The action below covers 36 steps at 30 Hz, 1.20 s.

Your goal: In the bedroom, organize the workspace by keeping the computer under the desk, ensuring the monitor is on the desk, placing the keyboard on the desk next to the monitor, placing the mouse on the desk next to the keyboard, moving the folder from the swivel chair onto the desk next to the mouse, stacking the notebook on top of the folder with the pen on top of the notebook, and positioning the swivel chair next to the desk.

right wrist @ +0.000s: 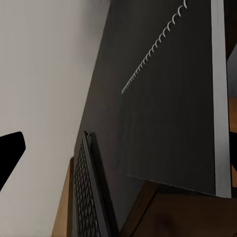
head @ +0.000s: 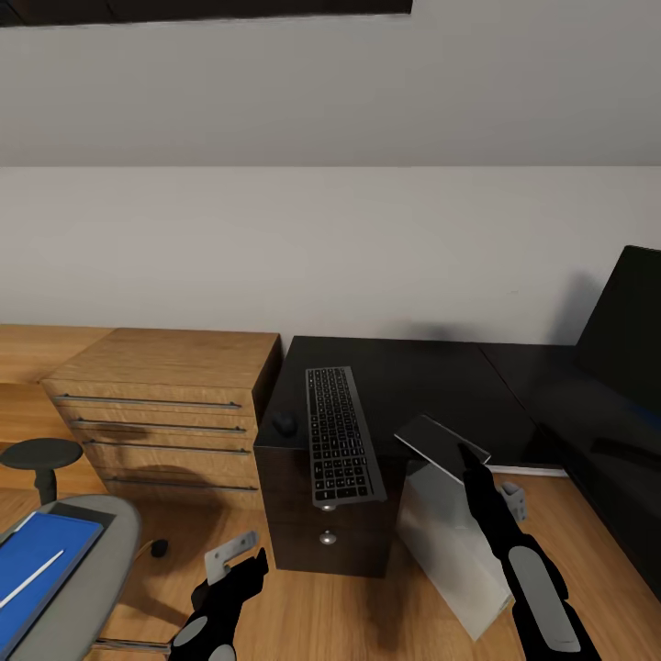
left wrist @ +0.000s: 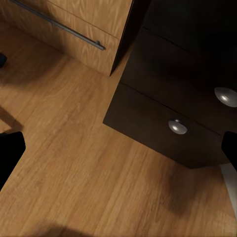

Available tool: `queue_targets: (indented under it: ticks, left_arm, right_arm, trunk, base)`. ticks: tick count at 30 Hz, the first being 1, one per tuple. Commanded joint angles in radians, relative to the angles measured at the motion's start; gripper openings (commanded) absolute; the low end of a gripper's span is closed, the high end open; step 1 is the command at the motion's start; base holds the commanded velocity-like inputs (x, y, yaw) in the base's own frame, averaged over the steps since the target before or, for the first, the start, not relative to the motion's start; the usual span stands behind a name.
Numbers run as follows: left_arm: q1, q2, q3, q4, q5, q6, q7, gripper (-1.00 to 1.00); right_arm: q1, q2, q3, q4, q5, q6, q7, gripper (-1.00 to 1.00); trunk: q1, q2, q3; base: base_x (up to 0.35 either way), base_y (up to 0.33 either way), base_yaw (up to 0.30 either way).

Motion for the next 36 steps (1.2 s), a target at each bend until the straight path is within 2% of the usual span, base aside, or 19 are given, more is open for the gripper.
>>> queue_targets:
  ticks: [1, 11, 21, 36]
  left_arm:
    - [-0.001, 0.001, -0.002, -0.001, 0.004, 0.003, 0.007, 1.00]
    - [-0.001, 0.001, -0.003, -0.001, 0.004, 0.003, 0.007, 1.00]
    - [0.000, 0.001, -0.003, -0.001, 0.004, 0.003, 0.007, 1.00]
    - [-0.001, 0.001, -0.003, -0.001, 0.003, 0.003, 0.007, 1.00]
  right_arm:
    - [-0.001, 0.001, -0.004, 0.000, -0.008, 0.008, 0.003, 1.00]
    - [-0.001, 0.001, -0.004, 0.000, -0.008, 0.008, 0.003, 1.00]
    - [0.000, 0.001, -0.004, 0.001, -0.008, 0.008, 0.003, 1.00]
    - [-0.001, 0.001, -0.004, 0.002, -0.008, 0.008, 0.004, 1.00]
  trunk:
    - [0.000, -0.001, -0.001]
    - [0.000, -0.001, -0.001]
    - [0.000, -0.001, -0.001]
    - [0.000, -0.001, -0.001]
  base:
    - [0.000, 0.000, 0.000]
    - [-0.011, 0.000, 0.000]
    - [-0.209, 0.000, 0.000]
    - [-0.014, 0.000, 0.000]
